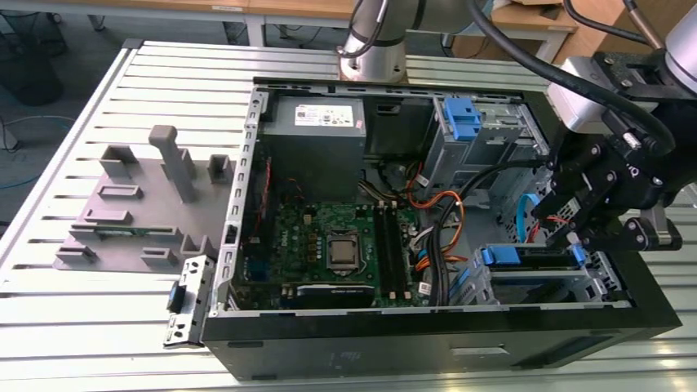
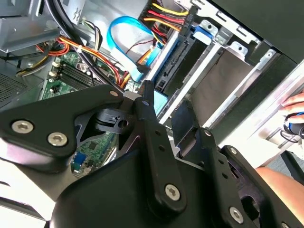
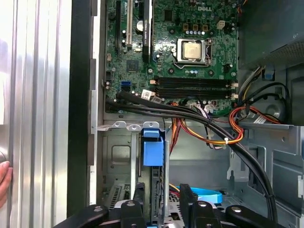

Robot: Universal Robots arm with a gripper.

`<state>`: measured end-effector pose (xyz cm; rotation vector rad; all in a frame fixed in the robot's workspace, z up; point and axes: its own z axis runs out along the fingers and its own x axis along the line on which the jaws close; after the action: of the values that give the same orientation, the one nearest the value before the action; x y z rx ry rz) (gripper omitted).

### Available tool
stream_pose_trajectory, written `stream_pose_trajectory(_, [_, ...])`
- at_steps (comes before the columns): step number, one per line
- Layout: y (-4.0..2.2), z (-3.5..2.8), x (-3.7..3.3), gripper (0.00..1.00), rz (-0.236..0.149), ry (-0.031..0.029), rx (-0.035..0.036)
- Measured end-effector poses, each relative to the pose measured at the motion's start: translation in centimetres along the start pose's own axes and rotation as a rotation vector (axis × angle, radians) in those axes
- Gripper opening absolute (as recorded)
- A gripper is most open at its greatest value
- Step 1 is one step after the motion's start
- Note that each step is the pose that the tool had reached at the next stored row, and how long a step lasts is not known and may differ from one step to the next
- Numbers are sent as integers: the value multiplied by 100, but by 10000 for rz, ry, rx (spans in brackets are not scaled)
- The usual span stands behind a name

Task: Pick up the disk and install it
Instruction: 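Insert the first disk wire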

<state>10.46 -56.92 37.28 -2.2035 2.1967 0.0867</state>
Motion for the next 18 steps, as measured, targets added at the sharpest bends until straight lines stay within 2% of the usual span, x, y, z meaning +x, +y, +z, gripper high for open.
stream_pose_trajectory(10, [-1,12,-149,42,0,-3,0])
stream_pose_trajectory(18, [1,-46,-156,42,5,-8,1])
